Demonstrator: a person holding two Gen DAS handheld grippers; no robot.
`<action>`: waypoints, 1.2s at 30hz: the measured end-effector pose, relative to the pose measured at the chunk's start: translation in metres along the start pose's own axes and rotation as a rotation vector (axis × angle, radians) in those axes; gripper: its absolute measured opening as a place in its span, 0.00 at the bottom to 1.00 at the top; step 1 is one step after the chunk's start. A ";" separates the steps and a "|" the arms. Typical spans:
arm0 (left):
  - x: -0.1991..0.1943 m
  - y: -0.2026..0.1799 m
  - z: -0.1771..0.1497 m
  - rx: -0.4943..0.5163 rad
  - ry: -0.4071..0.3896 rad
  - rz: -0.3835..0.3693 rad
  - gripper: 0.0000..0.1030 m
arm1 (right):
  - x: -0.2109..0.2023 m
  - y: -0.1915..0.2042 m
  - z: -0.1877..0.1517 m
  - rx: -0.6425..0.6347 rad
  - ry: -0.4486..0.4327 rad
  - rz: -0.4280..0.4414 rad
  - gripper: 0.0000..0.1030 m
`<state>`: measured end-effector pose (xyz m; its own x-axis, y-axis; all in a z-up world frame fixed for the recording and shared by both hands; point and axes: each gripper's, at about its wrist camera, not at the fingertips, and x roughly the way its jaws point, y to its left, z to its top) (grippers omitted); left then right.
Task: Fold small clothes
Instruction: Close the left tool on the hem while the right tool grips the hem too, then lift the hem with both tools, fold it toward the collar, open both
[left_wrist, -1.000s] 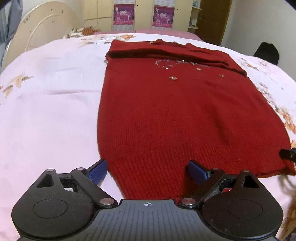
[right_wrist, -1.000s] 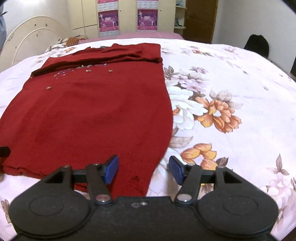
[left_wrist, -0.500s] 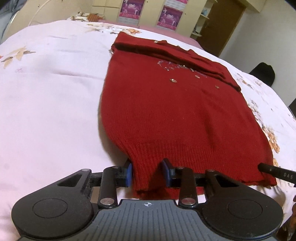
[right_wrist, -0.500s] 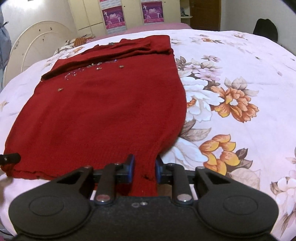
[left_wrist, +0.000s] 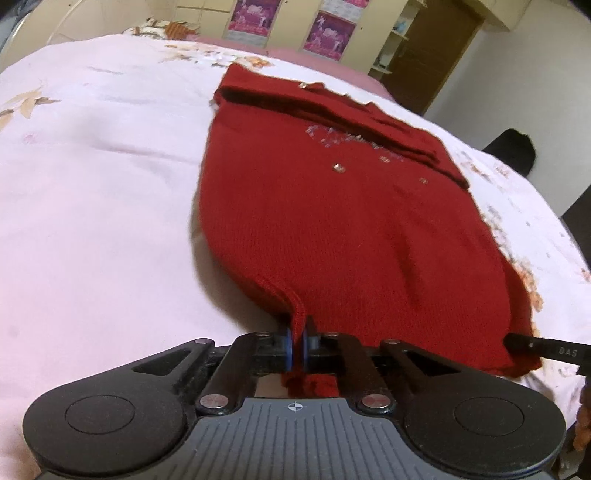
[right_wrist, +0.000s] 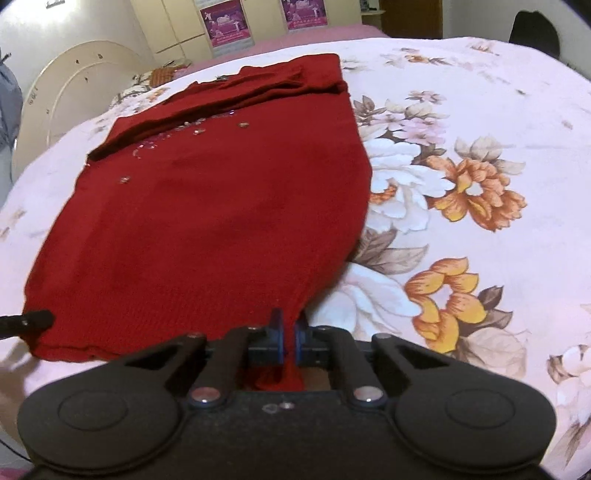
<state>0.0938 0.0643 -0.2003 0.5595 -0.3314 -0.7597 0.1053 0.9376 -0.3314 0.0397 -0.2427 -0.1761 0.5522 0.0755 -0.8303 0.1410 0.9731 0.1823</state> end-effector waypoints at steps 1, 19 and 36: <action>-0.001 -0.002 0.002 0.006 -0.006 -0.005 0.05 | -0.001 0.000 0.002 0.004 0.000 0.012 0.06; 0.027 -0.032 0.143 0.028 -0.247 -0.073 0.05 | 0.000 0.008 0.119 -0.013 -0.231 0.152 0.05; 0.169 -0.030 0.283 -0.019 -0.314 0.056 0.05 | 0.119 -0.003 0.276 0.021 -0.319 0.154 0.05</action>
<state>0.4178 0.0095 -0.1606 0.7909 -0.2280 -0.5679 0.0536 0.9502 -0.3069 0.3320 -0.2966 -0.1302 0.7964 0.1461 -0.5868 0.0514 0.9505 0.3064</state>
